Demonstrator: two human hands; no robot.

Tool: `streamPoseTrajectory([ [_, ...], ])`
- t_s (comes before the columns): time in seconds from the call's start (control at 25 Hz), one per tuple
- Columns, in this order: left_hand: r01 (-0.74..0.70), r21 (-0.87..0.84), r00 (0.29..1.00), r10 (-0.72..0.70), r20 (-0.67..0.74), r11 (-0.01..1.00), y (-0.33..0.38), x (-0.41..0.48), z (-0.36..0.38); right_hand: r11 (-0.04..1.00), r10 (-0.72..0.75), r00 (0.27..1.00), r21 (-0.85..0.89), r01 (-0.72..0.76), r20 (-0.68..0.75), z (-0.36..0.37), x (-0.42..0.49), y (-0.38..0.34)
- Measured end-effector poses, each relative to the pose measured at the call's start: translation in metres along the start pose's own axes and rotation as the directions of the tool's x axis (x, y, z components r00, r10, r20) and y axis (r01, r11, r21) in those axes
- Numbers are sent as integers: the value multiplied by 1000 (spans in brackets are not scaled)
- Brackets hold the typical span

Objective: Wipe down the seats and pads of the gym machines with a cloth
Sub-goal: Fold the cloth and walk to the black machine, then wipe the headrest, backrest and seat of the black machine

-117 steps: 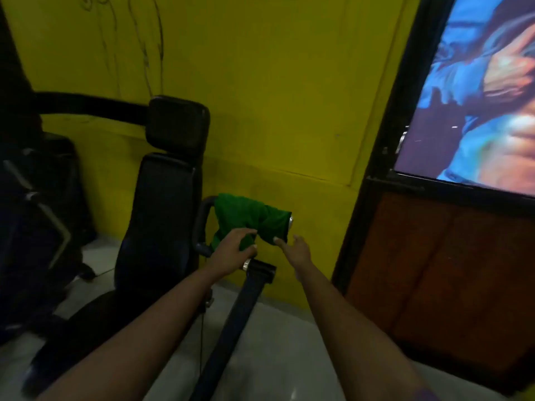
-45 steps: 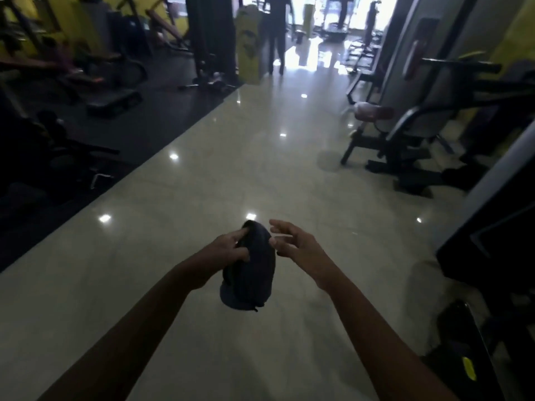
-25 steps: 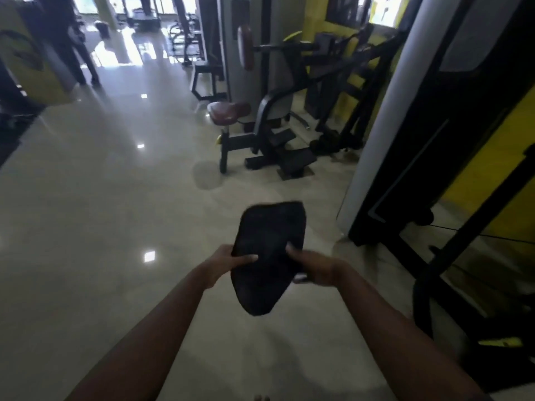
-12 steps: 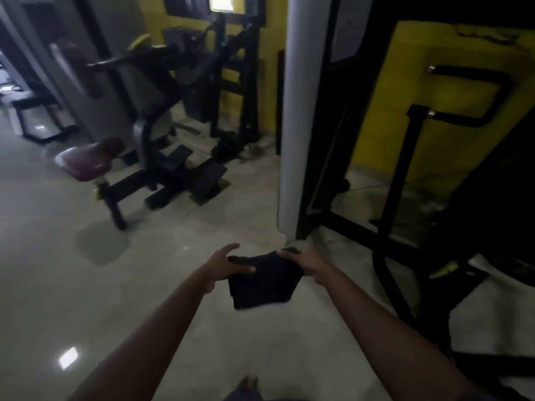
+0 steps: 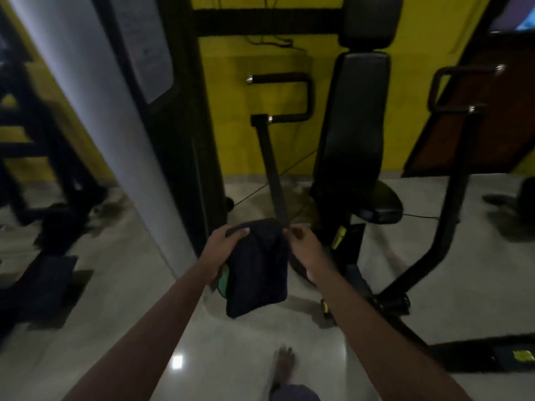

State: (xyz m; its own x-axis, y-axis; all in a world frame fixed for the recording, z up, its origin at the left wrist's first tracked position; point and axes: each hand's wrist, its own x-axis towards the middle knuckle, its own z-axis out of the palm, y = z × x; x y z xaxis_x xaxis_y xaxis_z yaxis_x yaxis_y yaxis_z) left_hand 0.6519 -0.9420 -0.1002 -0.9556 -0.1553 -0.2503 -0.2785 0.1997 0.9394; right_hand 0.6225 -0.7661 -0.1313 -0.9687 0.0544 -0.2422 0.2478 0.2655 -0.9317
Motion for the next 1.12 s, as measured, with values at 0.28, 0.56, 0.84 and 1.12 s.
streamPoseTrajectory([
  [0.28, 269, -473, 947, -142, 286, 839, 111, 136, 81, 763, -626, 774, -282, 581, -99, -30, 103, -25],
  [0.56, 281, -468, 849, 10, 528, 838, 203, 261, 168, 751, -655, 612, -289, 594, -443, -90, 243, -79],
  [0.84, -167, -254, 874, 262, 410, 953, 268, 407, 240, 801, -589, 536, -344, 490, -605, -161, 379, -107],
  [1.12, -410, -74, 854, 411, 320, 909, 350, 601, 286, 887, -413, 436, -245, 391, -800, -220, 525, -146],
])
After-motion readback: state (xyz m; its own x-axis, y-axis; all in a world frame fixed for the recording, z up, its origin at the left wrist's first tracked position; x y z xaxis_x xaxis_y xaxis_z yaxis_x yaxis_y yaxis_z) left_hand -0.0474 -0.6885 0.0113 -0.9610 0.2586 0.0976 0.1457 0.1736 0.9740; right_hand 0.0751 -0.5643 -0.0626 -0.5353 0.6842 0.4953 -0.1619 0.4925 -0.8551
